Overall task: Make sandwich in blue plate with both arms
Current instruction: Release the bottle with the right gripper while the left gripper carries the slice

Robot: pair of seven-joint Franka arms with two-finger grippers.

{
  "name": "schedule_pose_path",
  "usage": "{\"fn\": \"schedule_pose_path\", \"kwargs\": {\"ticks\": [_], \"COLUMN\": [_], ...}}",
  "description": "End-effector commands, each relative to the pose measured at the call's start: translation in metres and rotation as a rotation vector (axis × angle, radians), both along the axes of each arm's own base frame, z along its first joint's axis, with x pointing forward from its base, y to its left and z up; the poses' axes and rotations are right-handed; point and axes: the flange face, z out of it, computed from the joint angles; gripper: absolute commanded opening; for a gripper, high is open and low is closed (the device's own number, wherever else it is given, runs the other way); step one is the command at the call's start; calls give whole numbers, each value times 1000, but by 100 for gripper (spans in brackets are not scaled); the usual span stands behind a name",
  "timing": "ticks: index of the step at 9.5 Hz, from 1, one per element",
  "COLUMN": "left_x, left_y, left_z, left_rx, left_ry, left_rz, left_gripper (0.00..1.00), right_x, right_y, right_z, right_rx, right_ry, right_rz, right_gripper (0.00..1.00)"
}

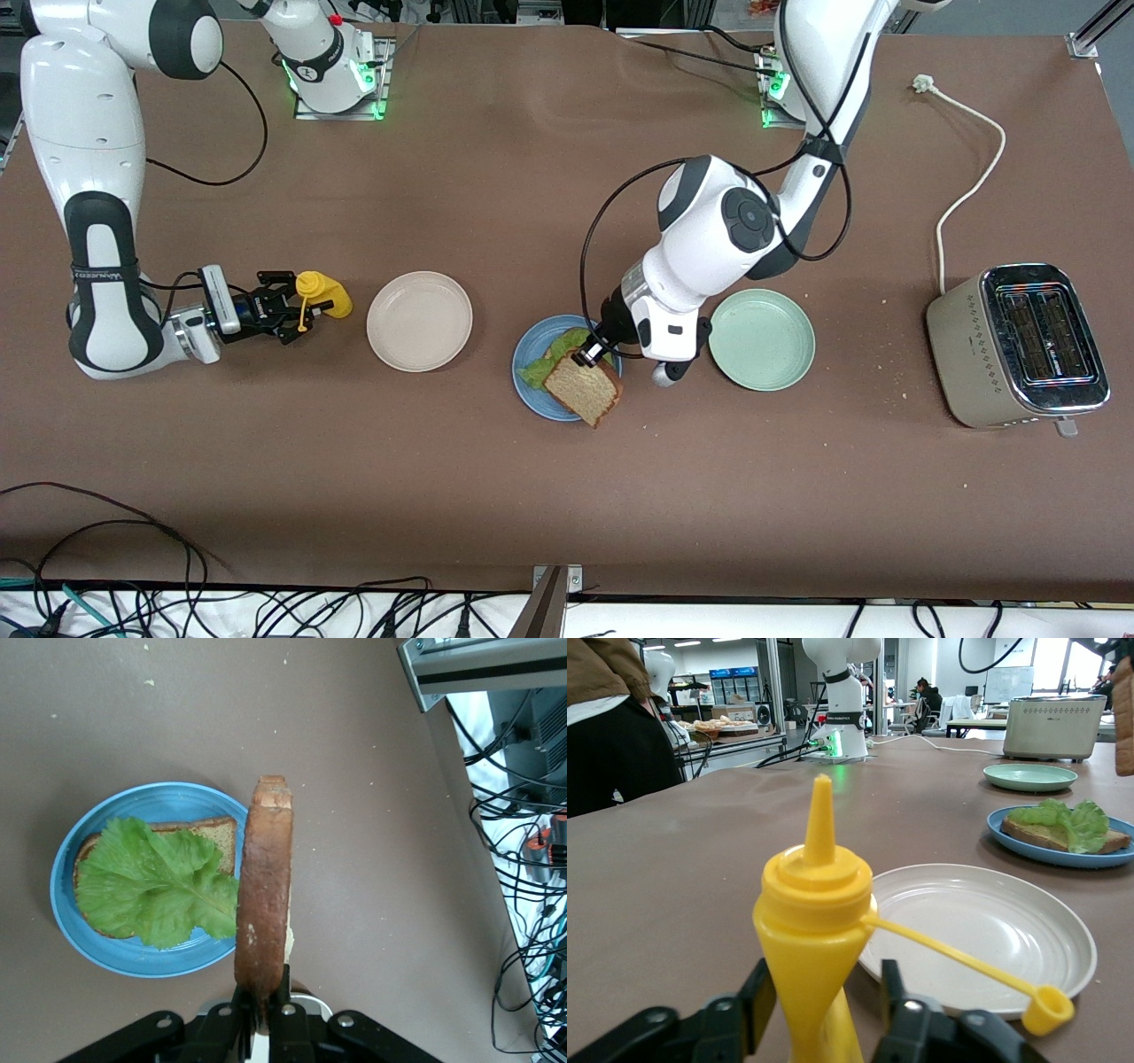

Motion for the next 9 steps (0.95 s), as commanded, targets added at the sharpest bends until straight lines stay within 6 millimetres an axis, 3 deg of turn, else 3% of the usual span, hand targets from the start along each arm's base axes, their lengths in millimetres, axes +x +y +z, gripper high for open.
{"fn": "schedule_pose_path", "kwargs": {"ticks": [1, 4, 5, 8, 9], "left_x": [-5, -12, -17, -20, -21], "left_y": [-19, -33, -42, -49, -51], "left_z": [-18, -36, -38, -45, -52], "left_rx": [-13, -7, -10, -12, -6], "left_ry": [7, 2, -8, -26, -19], "left_rz": [-5, -15, -22, -17, -21], "left_gripper": [0, 0, 0, 0, 0], "right_x": [11, 24, 28, 46, 49], "right_y": [-28, -78, -94, -101, -102], "right_z": [24, 58, 84, 160, 174], "right_rx": [-70, -282, -349, -560, -629], "right_ry": [62, 171, 211, 353, 389], "right_rz": [-70, -138, -189, -329, -358], "right_gripper": [100, 100, 100, 100, 100]}}
